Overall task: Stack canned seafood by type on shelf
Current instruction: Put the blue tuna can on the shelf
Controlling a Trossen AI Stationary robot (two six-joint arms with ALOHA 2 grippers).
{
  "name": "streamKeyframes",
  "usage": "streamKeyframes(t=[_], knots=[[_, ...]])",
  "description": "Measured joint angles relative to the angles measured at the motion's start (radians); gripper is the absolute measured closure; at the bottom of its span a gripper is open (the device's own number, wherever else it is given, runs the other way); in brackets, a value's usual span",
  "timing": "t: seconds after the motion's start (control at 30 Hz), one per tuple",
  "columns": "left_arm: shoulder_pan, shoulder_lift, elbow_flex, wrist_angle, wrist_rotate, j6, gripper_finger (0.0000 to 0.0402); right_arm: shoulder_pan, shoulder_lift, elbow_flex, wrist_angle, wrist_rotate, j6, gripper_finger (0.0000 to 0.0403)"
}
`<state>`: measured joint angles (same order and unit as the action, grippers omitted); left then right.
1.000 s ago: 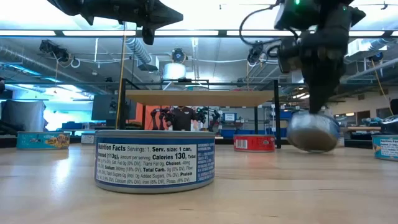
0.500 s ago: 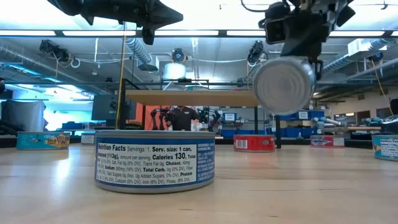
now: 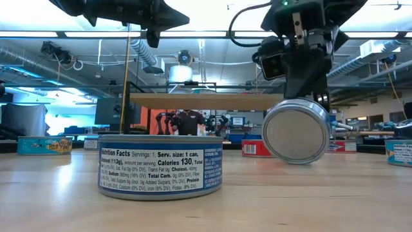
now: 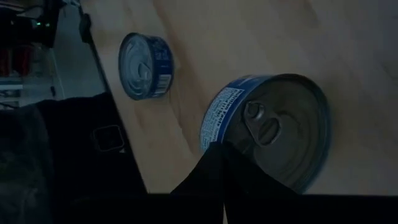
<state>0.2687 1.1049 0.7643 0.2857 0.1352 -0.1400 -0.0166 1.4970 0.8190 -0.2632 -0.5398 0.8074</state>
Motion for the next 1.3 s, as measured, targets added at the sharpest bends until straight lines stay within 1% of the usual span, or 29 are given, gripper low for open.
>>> streamKeyframes(t=[0.23,0.4,0.53,0.63,0.73,0.87,1.03,1.2,1.3], knots=[[0.000,0.000,0.000,-0.004,0.000,-0.003,0.0396,-0.002,0.021,0.002,0.005,-0.004,0.005,0.0400],[0.000,0.000,0.000,-0.003,0.000,-0.003,0.0396,-0.022,-0.007,-0.001,0.010,0.000,0.050,0.0401],[0.000,0.000,0.000,-0.001,0.000,-0.003,0.0396,-0.046,-0.031,-0.001,0.076,-0.042,0.101,0.0402],[0.000,0.000,0.000,-0.001,0.000,-0.003,0.0396,-0.057,-0.031,-0.001,0.146,-0.093,0.139,0.0402],[0.000,0.000,0.000,-0.001,0.000,-0.020,0.0396,-0.064,-0.027,0.000,0.159,-0.116,0.152,0.0402],[0.000,0.000,0.000,-0.008,0.000,-0.023,0.0396,-0.075,-0.018,-0.033,0.157,-0.131,0.148,0.0402],[0.000,0.000,0.000,-0.017,0.000,-0.026,0.0396,-0.086,-0.009,-0.111,0.211,-0.140,0.195,0.0402],[0.000,0.000,0.000,-0.017,0.000,-0.029,0.0396,-0.096,-0.009,-0.168,0.354,-0.150,0.259,0.0402],[0.000,0.000,0.000,-0.017,0.000,-0.034,0.0396,-0.102,-0.009,-0.176,0.368,-0.142,0.271,0.0402]])
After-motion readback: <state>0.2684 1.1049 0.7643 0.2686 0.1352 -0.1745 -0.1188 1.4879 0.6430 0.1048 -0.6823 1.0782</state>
